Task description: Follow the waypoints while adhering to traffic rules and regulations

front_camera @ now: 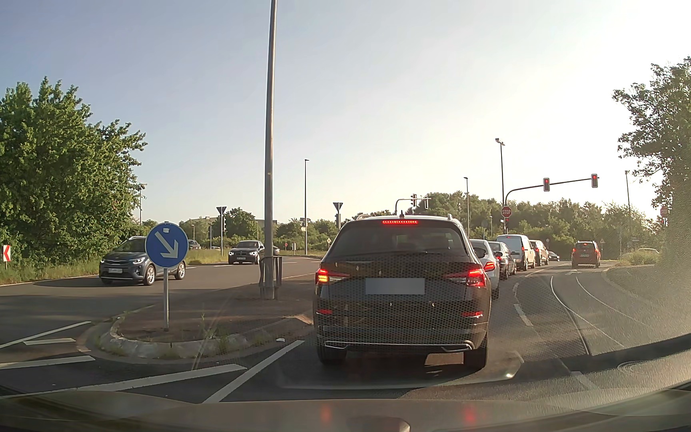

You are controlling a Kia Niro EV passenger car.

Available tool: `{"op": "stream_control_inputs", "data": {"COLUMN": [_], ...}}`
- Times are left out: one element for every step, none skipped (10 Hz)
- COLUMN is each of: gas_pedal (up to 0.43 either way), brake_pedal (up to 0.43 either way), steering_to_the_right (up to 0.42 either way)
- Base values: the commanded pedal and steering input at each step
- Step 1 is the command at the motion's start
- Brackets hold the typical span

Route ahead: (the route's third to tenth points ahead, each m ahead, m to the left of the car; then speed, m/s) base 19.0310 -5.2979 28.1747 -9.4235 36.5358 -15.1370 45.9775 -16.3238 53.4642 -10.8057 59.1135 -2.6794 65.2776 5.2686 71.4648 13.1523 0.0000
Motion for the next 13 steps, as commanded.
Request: {"op": "stream_control_inputs", "data": {"gas_pedal": [0.000, 0.000, 0.000, 0.000, 0.000, 0.000, 0.000, 0.000, 0.000, 0.000, 0.000, 0.000, 0.000], "brake_pedal": [0.439, 0.439, 0.439, 0.439, 0.439, 0.439, 0.439, 0.439, 0.439, 0.439, 0.439, 0.439, 0.439], "steering_to_the_right": [0.052, 0.052, 0.052, 0.052, 0.052, 0.052, 0.052, 0.052, 0.052, 0.052, 0.052, 0.052, 0.052]}}
